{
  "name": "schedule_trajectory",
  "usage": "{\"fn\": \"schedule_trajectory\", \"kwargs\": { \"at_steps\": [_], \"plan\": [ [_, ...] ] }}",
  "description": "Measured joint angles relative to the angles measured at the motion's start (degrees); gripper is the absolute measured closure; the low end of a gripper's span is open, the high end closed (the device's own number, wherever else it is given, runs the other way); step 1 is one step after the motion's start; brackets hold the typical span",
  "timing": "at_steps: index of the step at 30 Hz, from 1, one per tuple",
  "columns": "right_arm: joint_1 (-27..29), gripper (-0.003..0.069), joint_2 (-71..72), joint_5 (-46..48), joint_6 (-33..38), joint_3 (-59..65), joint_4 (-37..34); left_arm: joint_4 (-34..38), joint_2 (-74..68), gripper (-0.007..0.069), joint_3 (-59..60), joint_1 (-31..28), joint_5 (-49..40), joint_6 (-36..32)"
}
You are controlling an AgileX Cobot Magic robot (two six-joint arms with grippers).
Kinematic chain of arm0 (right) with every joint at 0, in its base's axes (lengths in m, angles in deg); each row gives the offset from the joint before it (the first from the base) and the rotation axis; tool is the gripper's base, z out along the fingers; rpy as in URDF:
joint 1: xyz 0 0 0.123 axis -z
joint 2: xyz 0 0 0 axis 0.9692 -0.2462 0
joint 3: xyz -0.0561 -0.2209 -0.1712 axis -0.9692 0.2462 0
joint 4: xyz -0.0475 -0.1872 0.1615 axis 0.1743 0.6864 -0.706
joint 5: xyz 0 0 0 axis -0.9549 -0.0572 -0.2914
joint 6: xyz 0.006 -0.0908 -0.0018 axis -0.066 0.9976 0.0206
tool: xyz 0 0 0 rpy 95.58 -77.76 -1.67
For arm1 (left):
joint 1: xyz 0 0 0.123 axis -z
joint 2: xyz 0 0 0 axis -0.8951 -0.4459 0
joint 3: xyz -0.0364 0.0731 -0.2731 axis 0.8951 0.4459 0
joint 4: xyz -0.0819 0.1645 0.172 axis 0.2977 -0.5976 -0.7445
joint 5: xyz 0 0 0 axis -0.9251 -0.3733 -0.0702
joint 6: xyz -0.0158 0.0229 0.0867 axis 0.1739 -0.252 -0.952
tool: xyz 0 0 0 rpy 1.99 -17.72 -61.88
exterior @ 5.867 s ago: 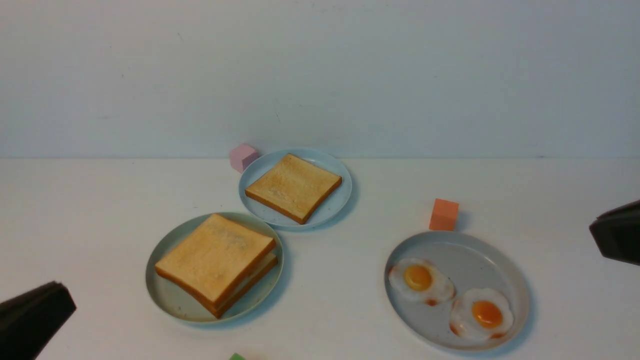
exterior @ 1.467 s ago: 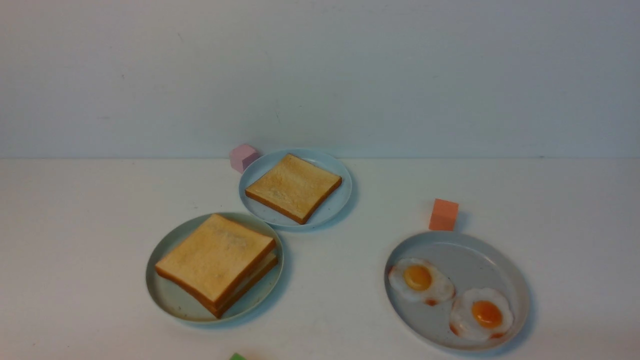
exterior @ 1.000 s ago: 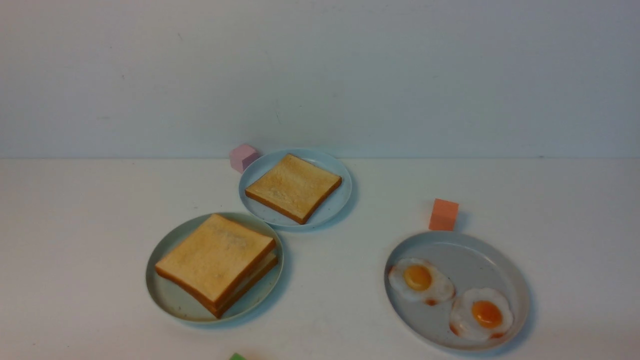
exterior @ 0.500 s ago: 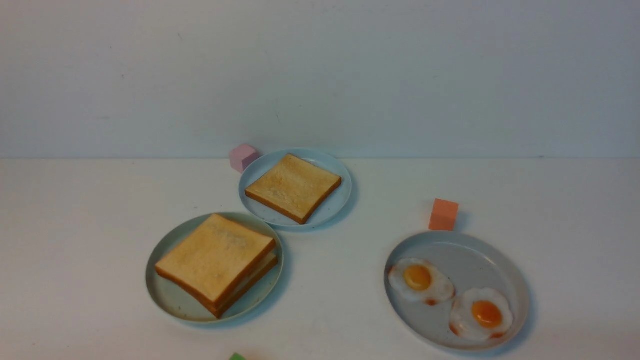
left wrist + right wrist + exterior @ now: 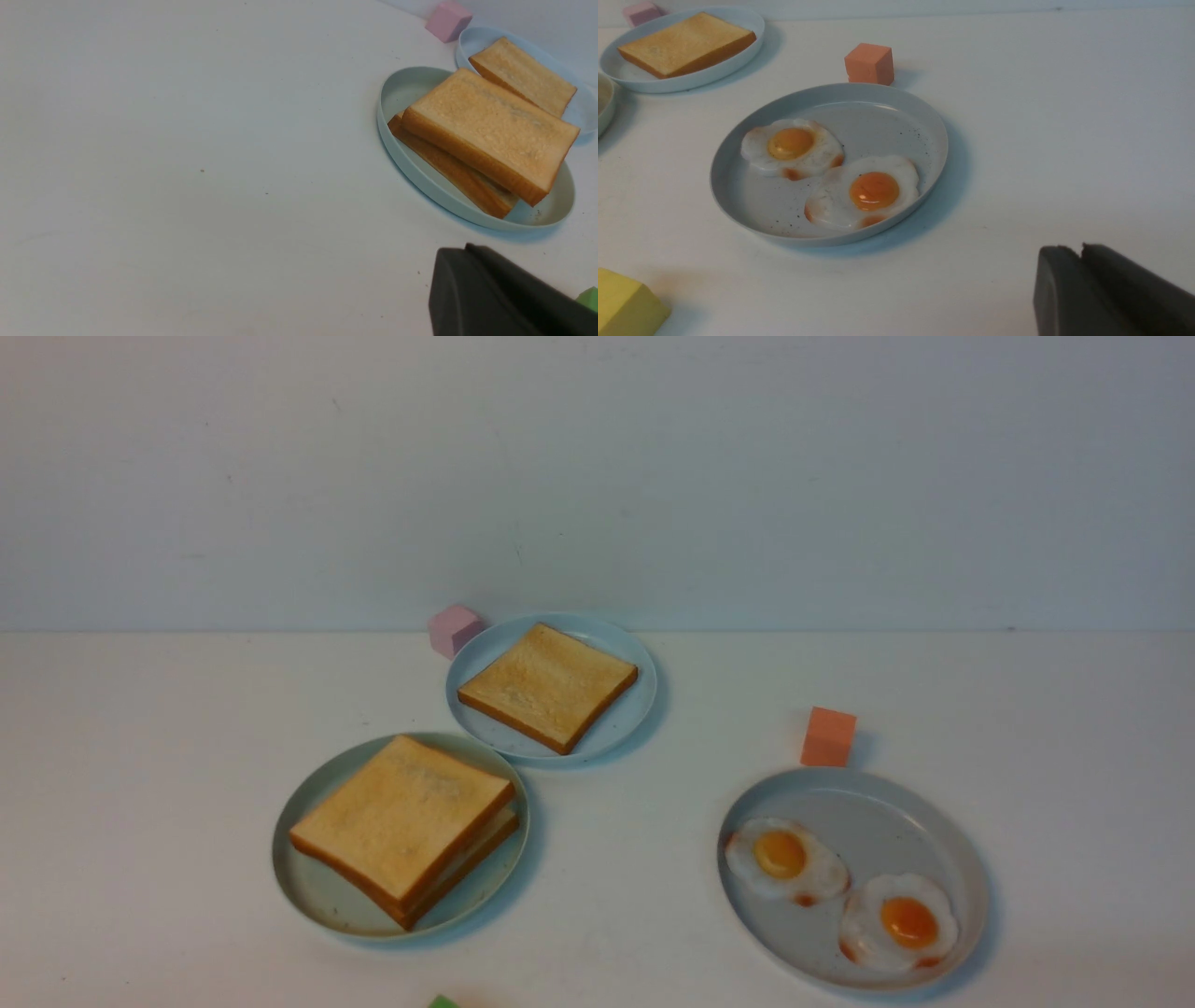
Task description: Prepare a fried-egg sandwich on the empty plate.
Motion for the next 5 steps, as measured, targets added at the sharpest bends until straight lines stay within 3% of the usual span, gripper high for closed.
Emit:
{"fn": "schedule_trajectory", "kwargs": {
  "at_steps": [5],
  "plan": [
    [0.0, 0.0575, 0.0, 0.0, 0.0, 0.0, 0.0, 0.0, 0.0, 0.0609, 0.0, 0.0, 0.0, 0.0]
  ]
}}
